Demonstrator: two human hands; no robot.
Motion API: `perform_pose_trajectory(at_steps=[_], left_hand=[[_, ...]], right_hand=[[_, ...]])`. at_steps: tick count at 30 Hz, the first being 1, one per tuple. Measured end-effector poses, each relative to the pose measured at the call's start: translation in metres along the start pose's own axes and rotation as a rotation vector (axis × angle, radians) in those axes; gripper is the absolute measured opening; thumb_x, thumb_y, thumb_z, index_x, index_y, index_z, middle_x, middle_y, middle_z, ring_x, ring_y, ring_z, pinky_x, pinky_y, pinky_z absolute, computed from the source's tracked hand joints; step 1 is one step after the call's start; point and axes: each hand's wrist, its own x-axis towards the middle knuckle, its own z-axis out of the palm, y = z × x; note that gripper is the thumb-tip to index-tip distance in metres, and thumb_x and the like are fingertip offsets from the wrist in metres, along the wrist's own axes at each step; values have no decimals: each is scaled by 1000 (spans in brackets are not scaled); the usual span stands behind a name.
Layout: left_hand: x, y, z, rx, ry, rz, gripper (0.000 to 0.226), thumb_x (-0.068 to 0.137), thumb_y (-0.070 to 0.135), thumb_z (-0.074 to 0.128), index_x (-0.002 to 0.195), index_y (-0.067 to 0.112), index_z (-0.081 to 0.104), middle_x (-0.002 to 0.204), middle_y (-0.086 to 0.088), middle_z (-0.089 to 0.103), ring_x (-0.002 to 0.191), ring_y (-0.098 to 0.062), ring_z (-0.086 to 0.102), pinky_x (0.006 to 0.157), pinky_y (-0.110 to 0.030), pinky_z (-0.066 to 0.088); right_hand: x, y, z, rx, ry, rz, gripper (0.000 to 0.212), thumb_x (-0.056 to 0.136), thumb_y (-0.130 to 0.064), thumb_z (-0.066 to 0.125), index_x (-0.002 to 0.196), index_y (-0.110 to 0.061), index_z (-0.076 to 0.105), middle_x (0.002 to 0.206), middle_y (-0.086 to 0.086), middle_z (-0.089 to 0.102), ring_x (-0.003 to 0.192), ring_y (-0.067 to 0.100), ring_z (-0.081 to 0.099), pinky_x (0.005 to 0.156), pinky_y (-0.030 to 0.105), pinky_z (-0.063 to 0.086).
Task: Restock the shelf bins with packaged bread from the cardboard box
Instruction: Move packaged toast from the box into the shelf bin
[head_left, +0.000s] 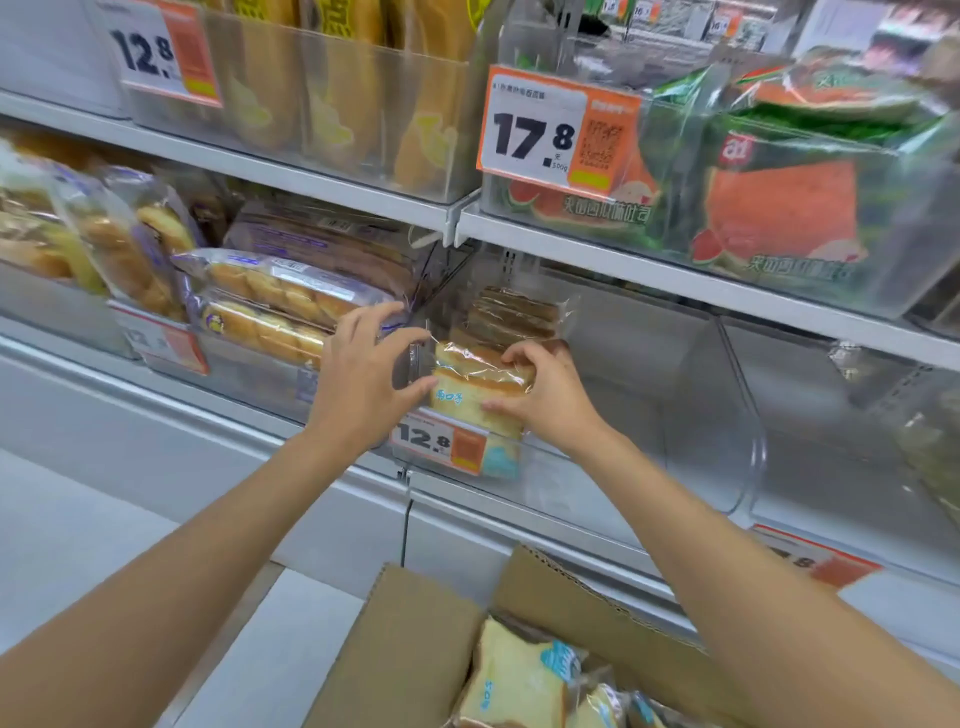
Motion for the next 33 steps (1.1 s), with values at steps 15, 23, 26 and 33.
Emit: perform_pose_trajectory(at_steps=[15, 23, 26, 33], left_hand=[[-90, 108, -15, -238, -140, -26, 12, 84, 20, 71, 90, 20, 61, 90, 6, 56, 75, -12, 52, 63, -33, 47], [-210, 99, 17, -205, -840, -468, 34, 66, 60, 49, 88, 38, 64, 101, 4, 68, 102, -21, 61, 92, -36, 48], [-227, 102, 45, -62, -1046, -610, 60, 88, 61, 49, 118, 11, 62, 124, -10, 64, 114, -27, 57, 93, -33, 43], [-231, 127, 69, -318, -1049, -896, 47, 78, 44, 78, 97, 5, 63, 90, -5, 65, 92, -25, 63, 61, -21, 43]], right_hand=[[-161, 28, -30, -175, 135, -172, 12, 85, -15, 65, 97, -16, 67, 89, -8, 54, 78, 10, 51, 72, 26, 41], [-265, 111, 6, 34, -211, 377, 28, 88, -14, 67, 116, -14, 65, 104, -3, 63, 88, 8, 55, 76, 15, 36], [-271, 123, 9, 63, -201, 422, 26, 89, -10, 65, 114, -15, 66, 100, -5, 63, 83, 4, 55, 76, 16, 39], [-277, 149, 17, 65, -238, 468, 29, 90, -12, 63, 118, -16, 63, 116, -2, 65, 97, 10, 59, 85, 22, 46]])
